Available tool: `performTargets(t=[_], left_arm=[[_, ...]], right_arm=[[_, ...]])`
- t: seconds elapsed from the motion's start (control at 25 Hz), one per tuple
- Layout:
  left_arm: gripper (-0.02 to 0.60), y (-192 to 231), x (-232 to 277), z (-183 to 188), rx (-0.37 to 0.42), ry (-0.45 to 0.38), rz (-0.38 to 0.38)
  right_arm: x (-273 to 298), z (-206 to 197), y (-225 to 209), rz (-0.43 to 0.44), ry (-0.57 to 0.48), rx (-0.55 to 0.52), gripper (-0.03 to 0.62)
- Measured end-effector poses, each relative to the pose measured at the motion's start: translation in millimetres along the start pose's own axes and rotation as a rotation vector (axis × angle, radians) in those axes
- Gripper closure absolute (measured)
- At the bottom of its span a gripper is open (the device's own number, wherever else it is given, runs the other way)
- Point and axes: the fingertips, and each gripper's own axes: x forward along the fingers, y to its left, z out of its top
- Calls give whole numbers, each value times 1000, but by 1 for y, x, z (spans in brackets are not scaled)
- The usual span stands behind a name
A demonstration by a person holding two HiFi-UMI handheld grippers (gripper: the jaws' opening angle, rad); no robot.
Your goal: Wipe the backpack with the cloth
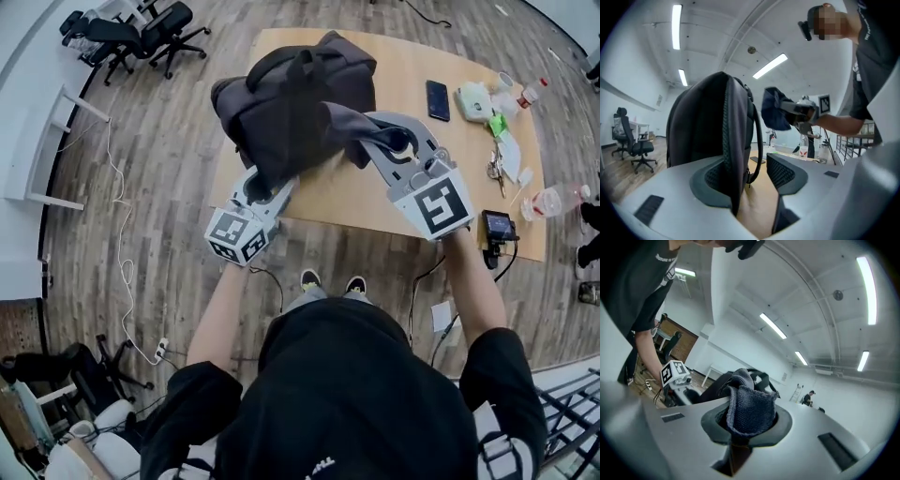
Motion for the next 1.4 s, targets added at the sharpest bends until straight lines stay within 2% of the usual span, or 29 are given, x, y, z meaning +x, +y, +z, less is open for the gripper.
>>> performTargets(t=[0.04,0.12,0.2,0.28,0.36,0.44,0.56,0.6,0.64,0.72,0.8,0.92,1.08,1.4], left_arm=[[340,-6,-3,-4,41,19,-24],[301,-17,-7,-19,90,76,-73],[287,-28,-11,-38,61,103,-128],[285,-39,-16,-46,16,88,-156],[285,-42,-21,-53,36,113,-137],[287,-41,-30,-81,79,233,-124],[285,-55,-43,-157,85,517,-218],[285,-61,-45,-173,71,557,-234],[286,-64,-47,-181,45,555,-231],[287,-63,-49,-182,-42,492,-190],[287,-55,-54,-179,-106,450,-144],[287,-41,-61,-177,-93,451,-67],[287,-29,-69,-173,-57,442,29],[287,-22,-95,-137,-68,300,140]], right_arm=[[9,19,3,14,-32,-23,550],[31,51,9,36,-66,-49,551],[60,68,16,54,-63,-109,551],[93,73,23,60,-41,-266,551],[117,70,26,36,-10,-416,551],[127,66,25,9,4,-456,551],[134,64,27,-2,8,-471,553],[133,63,32,-8,8,-501,553],[130,60,39,-13,7,-537,554],[124,50,55,-21,3,-598,554],[122,41,67,-30,-1,-615,554],[121,26,81,-23,23,-574,554],[124,-18,110,25,62,-537,554],[131,-73,150,38,126,-407,554]])
